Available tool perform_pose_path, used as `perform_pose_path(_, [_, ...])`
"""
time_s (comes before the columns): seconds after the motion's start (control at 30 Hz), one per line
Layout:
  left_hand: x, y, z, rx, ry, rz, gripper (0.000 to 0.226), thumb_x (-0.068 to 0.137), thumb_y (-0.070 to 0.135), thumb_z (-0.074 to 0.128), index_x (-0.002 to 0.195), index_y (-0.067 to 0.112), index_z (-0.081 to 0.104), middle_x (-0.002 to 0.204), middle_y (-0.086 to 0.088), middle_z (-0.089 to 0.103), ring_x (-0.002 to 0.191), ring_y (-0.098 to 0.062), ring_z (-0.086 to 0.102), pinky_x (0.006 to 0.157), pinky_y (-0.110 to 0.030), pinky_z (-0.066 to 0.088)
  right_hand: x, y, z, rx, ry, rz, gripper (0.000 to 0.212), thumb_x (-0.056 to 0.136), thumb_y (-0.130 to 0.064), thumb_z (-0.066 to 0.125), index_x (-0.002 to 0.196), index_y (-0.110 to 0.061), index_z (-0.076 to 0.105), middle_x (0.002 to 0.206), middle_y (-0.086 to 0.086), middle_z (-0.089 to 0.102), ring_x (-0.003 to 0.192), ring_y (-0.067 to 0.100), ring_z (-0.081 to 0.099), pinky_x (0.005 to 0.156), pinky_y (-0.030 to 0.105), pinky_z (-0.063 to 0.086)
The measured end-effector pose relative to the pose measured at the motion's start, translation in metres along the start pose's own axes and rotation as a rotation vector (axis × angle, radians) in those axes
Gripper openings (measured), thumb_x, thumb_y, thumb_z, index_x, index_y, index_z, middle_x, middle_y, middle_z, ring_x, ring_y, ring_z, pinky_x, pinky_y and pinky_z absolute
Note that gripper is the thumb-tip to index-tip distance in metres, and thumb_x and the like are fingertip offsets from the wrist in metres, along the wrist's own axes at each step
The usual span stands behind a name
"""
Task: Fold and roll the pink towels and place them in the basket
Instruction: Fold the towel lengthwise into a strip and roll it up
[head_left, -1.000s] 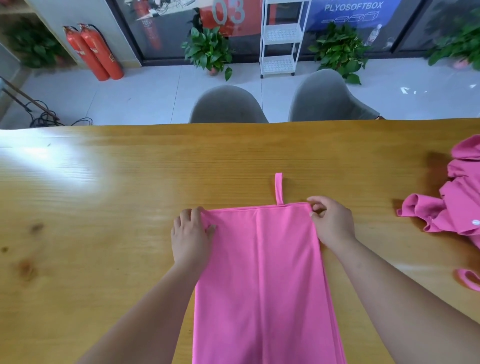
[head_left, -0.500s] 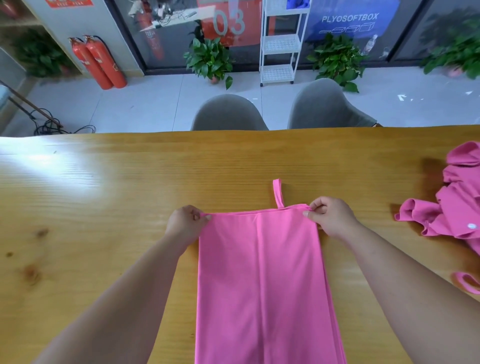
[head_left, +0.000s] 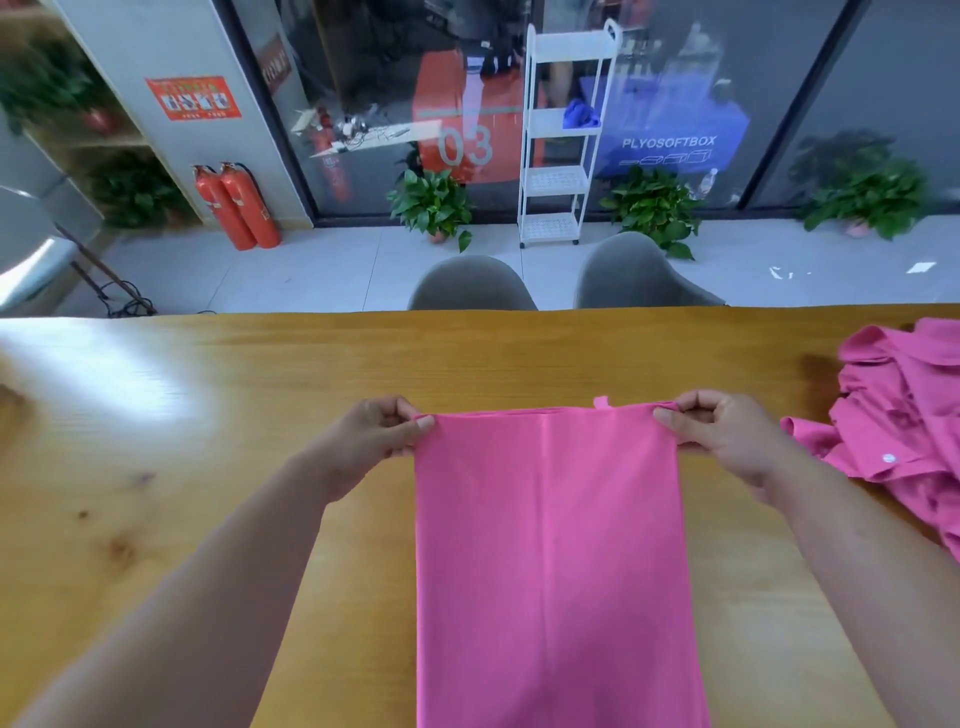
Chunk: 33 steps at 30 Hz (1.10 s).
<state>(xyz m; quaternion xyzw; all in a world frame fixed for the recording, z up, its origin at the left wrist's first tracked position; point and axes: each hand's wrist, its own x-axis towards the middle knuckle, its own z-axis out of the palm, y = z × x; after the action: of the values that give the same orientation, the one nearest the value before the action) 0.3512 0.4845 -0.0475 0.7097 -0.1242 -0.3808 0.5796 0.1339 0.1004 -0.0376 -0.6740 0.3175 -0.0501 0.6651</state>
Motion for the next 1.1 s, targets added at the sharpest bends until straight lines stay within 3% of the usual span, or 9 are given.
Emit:
perform_pose_path(0.1, [-0.019,0.015,-0.008,-0.088,-0.092,0.023,0.015,0.09,0.019,0.076,0.089,0.009,0.065,0.082,-0.008,0.069,0.079,-0.015,0.067,0.081,-0.029,0.057,-0.024,-0.018,-0.008,0.184,-0.071,-0.018,0.017,0.08,-0.01,0.076,0.088,-0.016,0.063,0.081,-0.001,0.072,0.073,0.007,0.069,0.064,0.022,0.06])
perform_pose_path(0.2, [-0.029,0.022,-0.006,0.108,-0.037,0.083,0.023,0.088,0.025,0.083,0.091,0.008,0.068,0.087,-0.018,0.072,0.087,-0.02,0.068,0.087,-0.033,0.055,-0.04,-0.023,-0.005,-0.001,-0.046,-0.027,0.027,0.072,-0.018,0.083,0.093,-0.011,0.068,0.081,0.0,0.073,0.076,0.011,0.069,0.065,0.024,0.062])
perform_pose_path(0.3, [-0.038,0.032,0.0,-0.04,-0.04,0.135,0.02,0.087,0.022,0.079,0.091,0.008,0.066,0.085,-0.01,0.067,0.083,-0.02,0.063,0.084,-0.033,0.054,-0.055,-0.037,-0.002,0.135,-0.021,-0.085,0.024,0.074,-0.016,0.08,0.093,-0.013,0.066,0.078,-0.002,0.071,0.07,0.006,0.069,0.061,0.021,0.059])
perform_pose_path(0.5, [-0.053,0.035,-0.011,-0.07,-0.076,0.157,0.043,0.069,0.045,0.095,0.087,0.015,0.07,0.087,-0.008,0.067,0.082,-0.018,0.063,0.083,-0.032,0.056,-0.077,-0.045,-0.007,0.136,-0.051,-0.119,0.015,0.082,-0.013,0.076,0.091,-0.013,0.064,0.085,0.002,0.068,0.073,0.008,0.069,0.066,0.024,0.061])
perform_pose_path(0.63, [-0.051,0.039,-0.005,0.095,0.096,0.199,0.039,0.071,0.052,0.093,0.083,0.02,0.074,0.081,-0.004,0.064,0.078,-0.018,0.052,0.079,-0.038,0.046,-0.081,-0.052,-0.002,0.006,0.064,-0.144,0.016,0.085,-0.011,0.081,0.094,-0.011,0.068,0.083,0.001,0.07,0.078,0.01,0.073,0.073,0.029,0.065])
perform_pose_path(0.73, [-0.051,0.037,-0.006,0.044,0.112,0.205,0.038,0.076,0.047,0.092,0.086,0.016,0.074,0.081,-0.007,0.062,0.075,-0.018,0.051,0.077,-0.037,0.045,-0.081,-0.056,-0.003,0.078,0.033,-0.153,0.014,0.083,-0.013,0.079,0.093,-0.012,0.068,0.084,0.0,0.071,0.08,0.009,0.072,0.069,0.024,0.062])
perform_pose_path(0.83, [-0.044,0.038,-0.003,0.164,0.14,0.194,0.029,0.087,0.036,0.086,0.09,0.009,0.074,0.074,-0.001,0.062,0.068,-0.013,0.051,0.071,-0.033,0.043,-0.074,-0.052,0.002,-0.061,0.085,-0.159,0.011,0.088,-0.007,0.079,0.095,-0.007,0.07,0.086,0.004,0.07,0.077,0.008,0.071,0.068,0.023,0.063])
perform_pose_path(0.97, [-0.021,0.031,0.012,0.236,0.341,0.185,0.017,0.089,0.029,0.086,0.089,0.015,0.077,0.068,0.012,0.064,0.059,-0.002,0.051,0.06,-0.024,0.042,-0.048,-0.042,0.011,-0.103,0.183,-0.174,0.009,0.091,-0.008,0.08,0.093,-0.01,0.071,0.088,0.009,0.071,0.084,0.018,0.069,0.079,0.035,0.066])
perform_pose_path(1.1, [0.001,0.013,0.025,0.38,0.488,0.181,0.013,0.089,0.031,0.085,0.086,0.022,0.076,0.086,0.005,0.072,0.076,-0.011,0.063,0.064,-0.03,0.048,-0.014,-0.02,0.013,-0.303,0.235,-0.155,0.01,0.089,-0.021,0.085,0.091,-0.02,0.075,0.084,0.007,0.073,0.08,0.024,0.069,0.082,0.052,0.063])
